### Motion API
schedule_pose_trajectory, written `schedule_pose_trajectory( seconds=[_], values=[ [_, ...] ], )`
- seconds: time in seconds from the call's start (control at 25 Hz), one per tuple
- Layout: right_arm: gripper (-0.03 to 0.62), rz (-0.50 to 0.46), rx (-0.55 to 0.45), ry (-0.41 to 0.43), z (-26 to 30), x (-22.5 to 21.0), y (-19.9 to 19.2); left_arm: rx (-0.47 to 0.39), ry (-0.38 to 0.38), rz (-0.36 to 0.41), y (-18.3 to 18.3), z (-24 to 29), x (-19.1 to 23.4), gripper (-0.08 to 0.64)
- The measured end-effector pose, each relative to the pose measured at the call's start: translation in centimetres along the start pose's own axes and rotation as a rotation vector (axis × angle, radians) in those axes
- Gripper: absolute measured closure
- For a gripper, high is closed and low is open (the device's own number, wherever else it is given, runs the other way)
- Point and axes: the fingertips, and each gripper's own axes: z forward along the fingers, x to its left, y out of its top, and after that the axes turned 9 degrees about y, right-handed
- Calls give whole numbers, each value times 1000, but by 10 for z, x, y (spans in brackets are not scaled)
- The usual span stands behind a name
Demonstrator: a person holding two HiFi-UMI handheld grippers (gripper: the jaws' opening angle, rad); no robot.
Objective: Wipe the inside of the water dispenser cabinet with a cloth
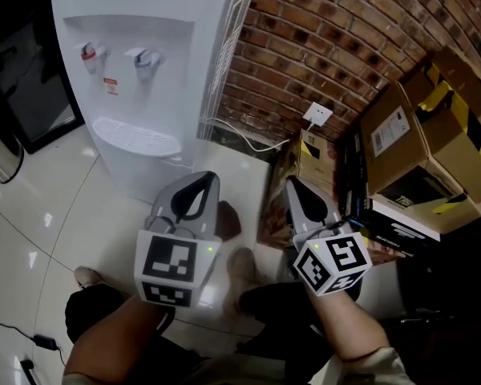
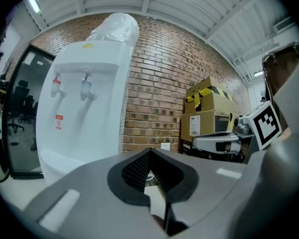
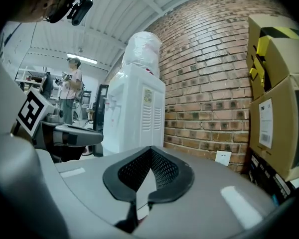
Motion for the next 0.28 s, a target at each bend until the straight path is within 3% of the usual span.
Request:
schedule_pose_trajectory(
  seconds=[0.28],
  values=[
    [580,-9,-17,7,-7,0,2,18,18,29,-10,2,6,560]
  ],
)
